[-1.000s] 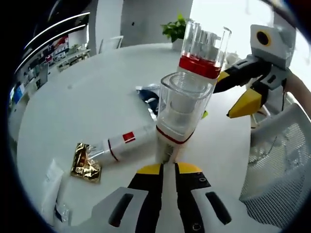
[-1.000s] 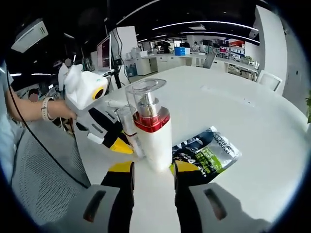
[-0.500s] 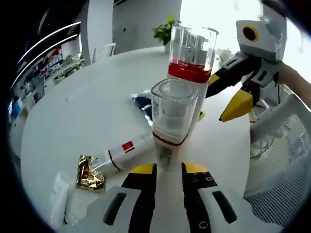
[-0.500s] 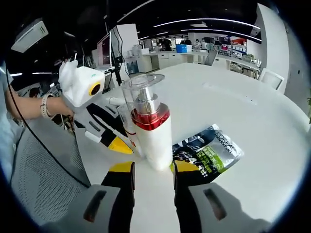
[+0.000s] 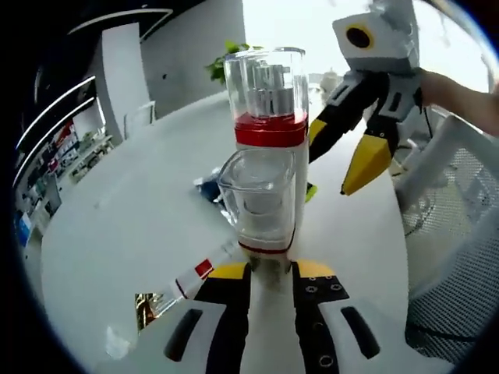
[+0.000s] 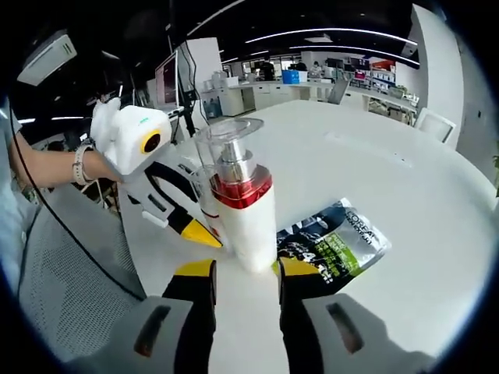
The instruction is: Arrange the skincare products in the storage area until every visible bottle or jar stands upright without overlapping.
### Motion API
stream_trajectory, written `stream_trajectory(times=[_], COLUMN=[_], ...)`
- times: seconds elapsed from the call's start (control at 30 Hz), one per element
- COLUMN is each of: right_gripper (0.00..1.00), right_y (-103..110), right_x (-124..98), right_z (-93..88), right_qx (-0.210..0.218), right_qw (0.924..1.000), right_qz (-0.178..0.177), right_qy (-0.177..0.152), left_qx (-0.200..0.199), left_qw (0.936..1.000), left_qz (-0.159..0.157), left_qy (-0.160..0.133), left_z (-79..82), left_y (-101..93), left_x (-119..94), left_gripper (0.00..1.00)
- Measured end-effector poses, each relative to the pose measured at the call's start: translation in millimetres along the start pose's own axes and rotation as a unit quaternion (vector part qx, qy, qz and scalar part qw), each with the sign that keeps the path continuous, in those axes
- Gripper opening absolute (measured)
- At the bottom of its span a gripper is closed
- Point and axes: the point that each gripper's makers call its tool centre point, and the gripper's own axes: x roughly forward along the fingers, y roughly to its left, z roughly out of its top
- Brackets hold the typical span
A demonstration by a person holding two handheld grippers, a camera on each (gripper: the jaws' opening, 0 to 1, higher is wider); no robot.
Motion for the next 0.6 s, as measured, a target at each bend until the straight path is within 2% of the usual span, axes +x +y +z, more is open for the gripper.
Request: stream_trajectory(times=[0.2, 0.37, 0.6], right_gripper=[0.31, 0.31, 0.31], right_y=[-1.9, -0.6, -0.4], right_x=[-1.6, -2.0, -3.2], right_z=[-3.2, -4.8, -6.1], right_qx=[0.002, 0.004, 0.005], right_qw=[1.0, 1.0, 1.0], right_qz=[-0.003, -0.001, -0.002], right_qy=[0.002, 0.003, 0.005], left_qx=[-0.008, -0.009, -0.018], left_qw=[0.9999, 0.9999, 0.9998], left_qz=[-0.009, 0.006, 0.001], left_qy=[-0.003, -0.011, -0.013], left_z=[-0.1, 1.2, -0.1], left_y=[-4.0, -1.2, -0.8], left_x=[-0.4, 2.5, 8.2], left_gripper=[0.16, 0.16, 0.17])
